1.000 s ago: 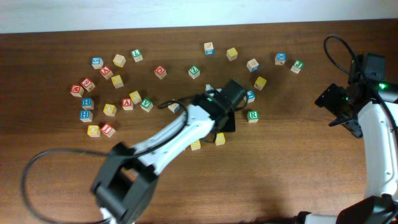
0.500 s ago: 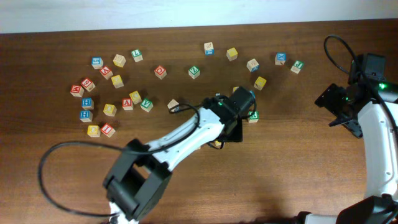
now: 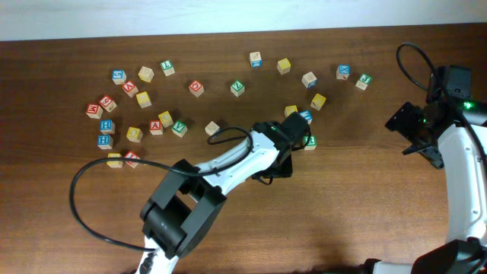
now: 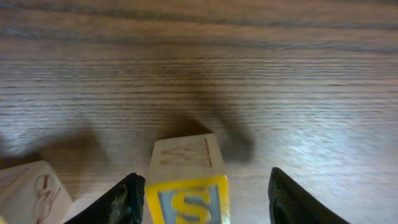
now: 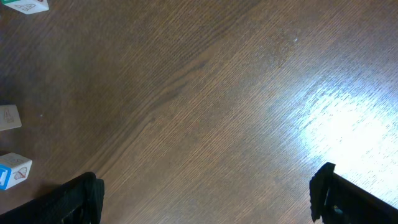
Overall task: Spell out RSS
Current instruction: 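Carry the held S block toward the right of the first S block, then lower the held S block onto the table beside the first S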
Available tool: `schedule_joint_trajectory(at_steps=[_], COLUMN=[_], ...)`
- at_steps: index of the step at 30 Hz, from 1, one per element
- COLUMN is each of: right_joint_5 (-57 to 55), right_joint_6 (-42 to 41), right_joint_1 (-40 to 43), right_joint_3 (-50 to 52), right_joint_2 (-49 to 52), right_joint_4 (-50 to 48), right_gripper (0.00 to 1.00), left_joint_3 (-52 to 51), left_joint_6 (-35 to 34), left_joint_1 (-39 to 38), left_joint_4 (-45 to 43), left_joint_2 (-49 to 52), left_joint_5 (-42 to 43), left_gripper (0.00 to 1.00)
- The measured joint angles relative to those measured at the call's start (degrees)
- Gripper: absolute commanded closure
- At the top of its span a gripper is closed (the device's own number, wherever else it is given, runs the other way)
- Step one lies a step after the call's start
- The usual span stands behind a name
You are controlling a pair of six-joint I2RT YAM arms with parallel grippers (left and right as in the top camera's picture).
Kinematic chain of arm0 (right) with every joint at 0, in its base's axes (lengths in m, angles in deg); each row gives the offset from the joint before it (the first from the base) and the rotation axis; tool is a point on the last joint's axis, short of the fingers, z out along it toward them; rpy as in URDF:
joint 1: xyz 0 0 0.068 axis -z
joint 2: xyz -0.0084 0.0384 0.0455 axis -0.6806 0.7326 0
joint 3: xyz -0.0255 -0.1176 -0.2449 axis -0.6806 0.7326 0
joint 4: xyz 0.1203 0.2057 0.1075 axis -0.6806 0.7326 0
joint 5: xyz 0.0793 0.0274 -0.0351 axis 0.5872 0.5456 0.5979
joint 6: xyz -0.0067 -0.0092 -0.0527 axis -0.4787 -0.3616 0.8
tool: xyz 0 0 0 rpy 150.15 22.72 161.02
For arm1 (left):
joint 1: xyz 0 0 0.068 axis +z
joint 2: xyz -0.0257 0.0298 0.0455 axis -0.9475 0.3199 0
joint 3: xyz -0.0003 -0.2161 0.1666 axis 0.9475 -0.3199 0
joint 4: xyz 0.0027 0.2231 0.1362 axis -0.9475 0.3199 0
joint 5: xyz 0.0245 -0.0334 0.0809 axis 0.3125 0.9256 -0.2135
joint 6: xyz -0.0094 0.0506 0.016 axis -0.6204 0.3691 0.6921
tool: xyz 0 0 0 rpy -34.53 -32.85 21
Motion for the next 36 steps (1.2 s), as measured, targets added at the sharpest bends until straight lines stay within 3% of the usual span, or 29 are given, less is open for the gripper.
schedule_joint_trajectory(at_steps=[2,4,19,21,31,36], right_joint_5=[0.0,0.0,0.0,0.0,0.0,0.0], right_joint_6=[0.0,-0.02,0.02,0.02,0.0,0.0], right_joint_1=[0.0,0.0,0.0,0.0,0.0,0.0], right_joint_3=[0.0,0.0,0.0,0.0,0.0,0.0], right_joint_2=[0.0,0.0,0.0,0.0,0.0,0.0], right_joint_4=[0.0,0.0,0.0,0.0,0.0,0.0], right_gripper=[0.02,0.02,0.02,0.02,0.02,0.02], left_joint_3=[-0.02,-0.02,-0.02,-0.02,-0.02,-0.02], left_joint_6=[-0.13,-0.24,-0.44,-0.33,-0.31,-0.31], left_joint_1=[0.0,0.0,0.0,0.0,0.0,0.0], left_joint_4=[0.11,0.07,-0.33,-0.33,-0.28,0.35], left_joint_2=[0.57,0.57,0.57,0.57,0.57,0.57], left_joint_5=[0.0,0.0,-2.43,-3.06,-3.72,-3.74], left_gripper=[0.49,0.59,0.68,0.73,0.72,0.56])
